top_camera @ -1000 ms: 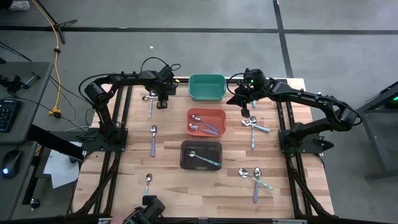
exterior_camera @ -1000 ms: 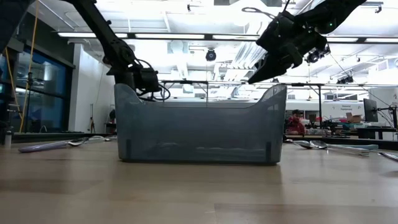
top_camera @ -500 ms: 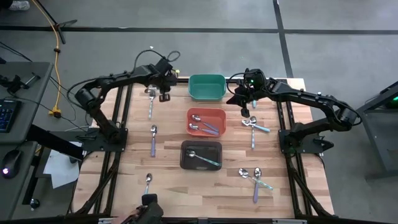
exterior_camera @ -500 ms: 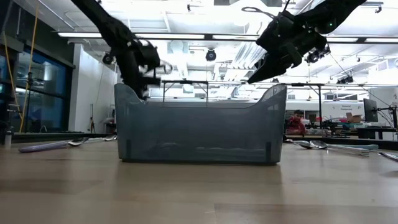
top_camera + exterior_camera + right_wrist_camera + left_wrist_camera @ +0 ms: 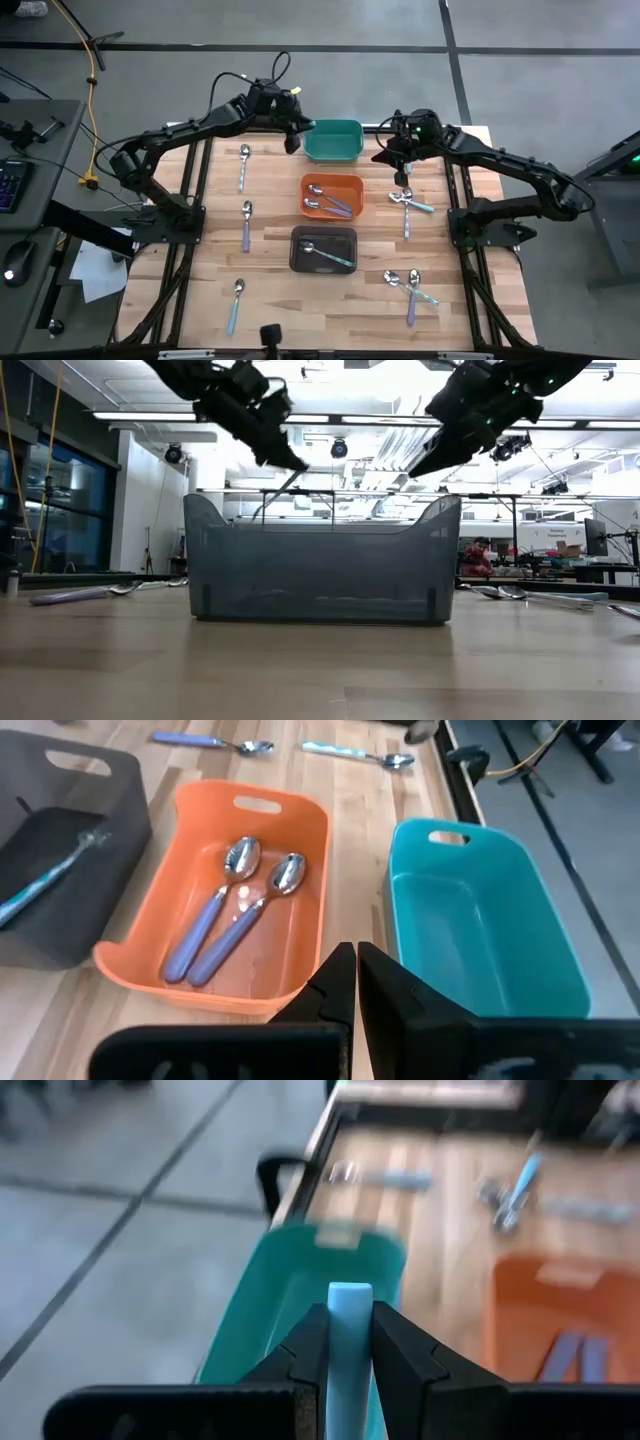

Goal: Sort silverware by color (type)
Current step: Put the top left blue spoon into the blue bin

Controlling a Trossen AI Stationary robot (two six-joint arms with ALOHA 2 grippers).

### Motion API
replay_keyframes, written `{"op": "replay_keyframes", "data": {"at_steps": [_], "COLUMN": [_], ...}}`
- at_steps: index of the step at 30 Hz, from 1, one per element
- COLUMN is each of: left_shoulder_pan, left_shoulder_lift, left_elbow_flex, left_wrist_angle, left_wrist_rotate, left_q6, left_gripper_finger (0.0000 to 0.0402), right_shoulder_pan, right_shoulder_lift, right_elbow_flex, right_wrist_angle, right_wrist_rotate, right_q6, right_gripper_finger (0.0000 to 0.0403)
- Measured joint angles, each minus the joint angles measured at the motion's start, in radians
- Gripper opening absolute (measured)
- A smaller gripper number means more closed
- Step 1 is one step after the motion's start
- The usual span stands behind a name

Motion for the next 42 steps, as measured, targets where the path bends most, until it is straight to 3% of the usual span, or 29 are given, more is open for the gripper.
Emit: {"op": "replay_keyframes", "data": {"at_steps": [7,16,21,28,42], "left_shoulder_pan": [-0.058,-0.077,-0.071,-0.067,-0.055], "left_shoulder_lift": [0.047,0.362,0.501,0.598,0.676], "left_elbow_flex": [0.110,0.457,0.575,0.643,0.644], "left_wrist_angle": [0.042,-0.247,-0.323,-0.330,-0.342], "left_wrist_rotate": [0.013,0.021,0.010,0.010,-0.002], "left_q6": [0.001,0.144,0.215,0.256,0.311], "left_gripper_finger": [0.0042,0.0042,0.0042,0.0042,0.0044], "right_shoulder_pan": [0.000,0.000,0.000,0.000,0.000], "right_shoulder_lift": [-0.074,-0.086,-0.086,-0.086,-0.086], "right_elbow_flex": [0.000,0.000,0.000,0.000,0.000], "right_wrist_angle": [-0.028,-0.031,-0.033,-0.040,-0.055], "right_wrist_rotate": [0.002,0.002,0.002,0.002,0.003], "right_q6": [0.000,0.005,0.008,0.007,0.007], "right_gripper_finger": [0.0000,0.0000,0.0000,0.0000,0.0000]}}
